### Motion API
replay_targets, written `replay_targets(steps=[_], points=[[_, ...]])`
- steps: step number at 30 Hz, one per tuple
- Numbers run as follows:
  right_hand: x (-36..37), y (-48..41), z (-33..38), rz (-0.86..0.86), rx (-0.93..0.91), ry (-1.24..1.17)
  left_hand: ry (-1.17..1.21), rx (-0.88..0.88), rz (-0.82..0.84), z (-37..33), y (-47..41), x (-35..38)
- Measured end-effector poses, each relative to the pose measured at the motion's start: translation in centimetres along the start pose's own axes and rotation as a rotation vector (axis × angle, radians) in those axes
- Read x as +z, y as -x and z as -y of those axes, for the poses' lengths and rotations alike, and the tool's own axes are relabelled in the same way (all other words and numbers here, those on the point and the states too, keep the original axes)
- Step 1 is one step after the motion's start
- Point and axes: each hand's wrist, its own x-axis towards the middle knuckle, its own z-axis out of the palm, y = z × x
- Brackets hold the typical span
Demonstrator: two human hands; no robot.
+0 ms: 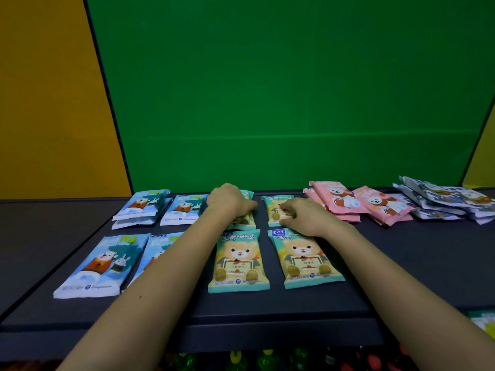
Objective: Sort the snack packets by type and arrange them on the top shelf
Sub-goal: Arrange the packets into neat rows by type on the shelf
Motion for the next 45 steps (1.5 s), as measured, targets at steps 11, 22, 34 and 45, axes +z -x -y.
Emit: replay_targets(steps=[11,22,34,45], points=[[0.7,-0.5,-0.1,-0.076,-0.015,-0.029,-0.206,0.032,0.107,-0.5,0.6,-0.8],[-0.2,-0.4,0.5,-0.085,0.015,0.013,-0.254,0.069,-0.024,-0.2,-0.3,-0.5],[-7.1,3.4,-11.9,-0.279,0.295,0.061,-0.114,0.447,-0.285,-9.1,2.8,-1.9],[-5.9,2.3,-17.0,-0.130,0.254,0.240,-0.122,0.181,-0.092,-19.1,2.8,3.1]])
